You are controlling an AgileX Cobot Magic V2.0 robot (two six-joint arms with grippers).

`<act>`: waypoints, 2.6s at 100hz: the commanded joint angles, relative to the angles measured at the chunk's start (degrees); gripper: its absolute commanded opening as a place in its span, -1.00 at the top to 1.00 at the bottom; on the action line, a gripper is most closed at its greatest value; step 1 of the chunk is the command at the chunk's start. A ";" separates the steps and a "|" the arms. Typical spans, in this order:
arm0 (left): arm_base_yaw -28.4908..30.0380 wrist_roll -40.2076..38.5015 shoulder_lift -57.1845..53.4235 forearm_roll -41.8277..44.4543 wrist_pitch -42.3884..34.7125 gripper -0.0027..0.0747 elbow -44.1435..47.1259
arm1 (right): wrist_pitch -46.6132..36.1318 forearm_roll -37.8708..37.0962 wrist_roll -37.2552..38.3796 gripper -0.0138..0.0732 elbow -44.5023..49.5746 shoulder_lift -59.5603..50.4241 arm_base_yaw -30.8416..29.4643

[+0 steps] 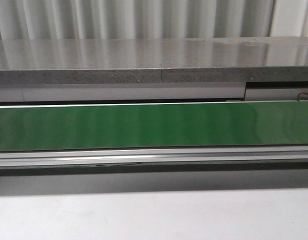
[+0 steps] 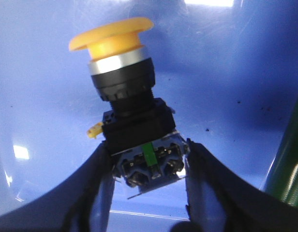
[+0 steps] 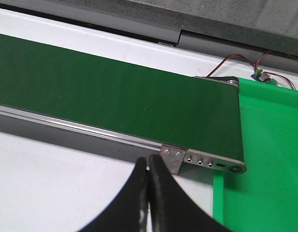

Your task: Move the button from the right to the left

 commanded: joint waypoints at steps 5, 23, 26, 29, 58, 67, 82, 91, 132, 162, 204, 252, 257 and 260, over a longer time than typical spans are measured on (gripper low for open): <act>0.15 0.18 -2.89 1.26 -0.69 -0.05 -1.55 | -4.08 -0.13 -0.50 0.83 -1.52 0.64 -0.05; 0.15 0.18 -3.01 1.77 -2.44 -0.26 -1.55 | -4.08 -0.13 -0.50 0.83 -1.52 0.64 -0.05; 0.15 0.18 -3.01 1.77 -2.44 -0.26 -1.55 | -4.08 -0.13 -0.50 0.83 -1.52 0.64 -0.05; 0.15 0.18 -3.01 1.77 -2.67 -0.26 -1.64 | -4.08 -0.13 -0.50 0.83 -1.52 0.64 -0.05; -0.34 0.18 -9.15 0.40 -7.57 -0.07 -1.64 | -4.08 -0.13 -0.50 0.83 -1.52 0.64 -0.05; -1.55 0.18 -13.75 -1.51 -9.88 0.29 -0.94 | -4.08 -0.13 -0.50 0.83 -1.52 0.64 -0.05; -6.03 0.18 -21.76 -4.69 -13.65 0.95 2.90 | -4.08 -0.13 -0.50 0.83 -1.52 0.64 -0.05; -8.58 -0.33 -26.39 -6.62 -15.54 0.99 6.25 | -4.08 -0.13 -0.50 0.83 -1.52 0.64 -0.05; -16.22 -0.65 -46.95 -19.73 -31.38 0.98 26.27 | -4.08 -0.13 -0.50 0.83 -1.52 0.64 -0.05; -23.07 0.24 -63.08 -20.15 -38.72 0.98 37.43 | -4.08 -0.13 -0.50 0.83 -1.52 0.64 -0.05; -27.26 0.24 -84.82 -19.53 -44.49 0.98 50.76 | -4.08 -0.13 -0.50 0.83 -1.52 0.64 -0.05; -27.16 -0.27 -92.18 -13.92 -32.65 0.98 52.06 | -4.08 -0.13 -0.50 0.83 -1.52 0.64 -0.05; -27.16 -0.27 -92.61 -13.92 -32.65 0.98 52.06 | -4.08 -0.13 -0.50 0.83 -1.52 0.64 -0.05; -27.16 -0.27 -92.97 -14.08 -32.84 0.98 52.22 | -4.08 -0.13 -0.50 0.83 -1.52 0.64 -0.05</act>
